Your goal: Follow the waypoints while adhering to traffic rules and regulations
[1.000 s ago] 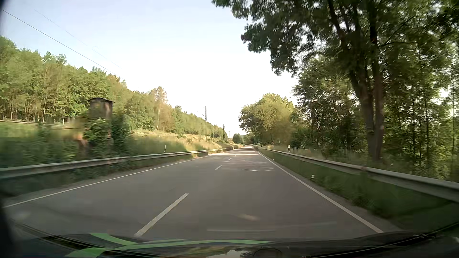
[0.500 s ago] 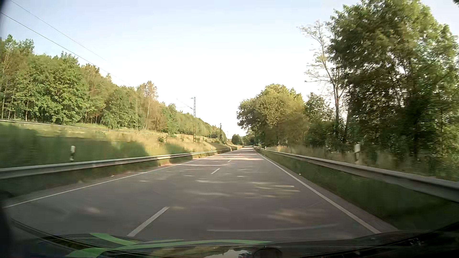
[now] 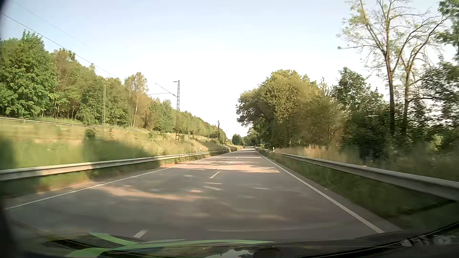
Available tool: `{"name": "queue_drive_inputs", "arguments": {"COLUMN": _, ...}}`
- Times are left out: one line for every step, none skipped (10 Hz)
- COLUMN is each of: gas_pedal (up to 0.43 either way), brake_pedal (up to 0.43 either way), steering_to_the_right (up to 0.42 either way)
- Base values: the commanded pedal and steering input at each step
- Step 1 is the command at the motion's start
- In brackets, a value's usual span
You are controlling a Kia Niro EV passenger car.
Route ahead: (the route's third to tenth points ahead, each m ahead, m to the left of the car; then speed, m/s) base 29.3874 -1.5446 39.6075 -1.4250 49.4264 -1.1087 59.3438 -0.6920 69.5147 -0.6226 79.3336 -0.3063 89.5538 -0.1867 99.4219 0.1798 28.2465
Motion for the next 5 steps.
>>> {"name": "queue_drive_inputs", "arguments": {"gas_pedal": 0.157, "brake_pedal": 0.000, "steering_to_the_right": -0.001}}
{"name": "queue_drive_inputs", "arguments": {"gas_pedal": 0.130, "brake_pedal": 0.000, "steering_to_the_right": 0.000}}
{"name": "queue_drive_inputs", "arguments": {"gas_pedal": 0.118, "brake_pedal": 0.000, "steering_to_the_right": 0.000}}
{"name": "queue_drive_inputs", "arguments": {"gas_pedal": 0.118, "brake_pedal": 0.000, "steering_to_the_right": 0.000}}
{"name": "queue_drive_inputs", "arguments": {"gas_pedal": 0.130, "brake_pedal": 0.000, "steering_to_the_right": 0.001}}
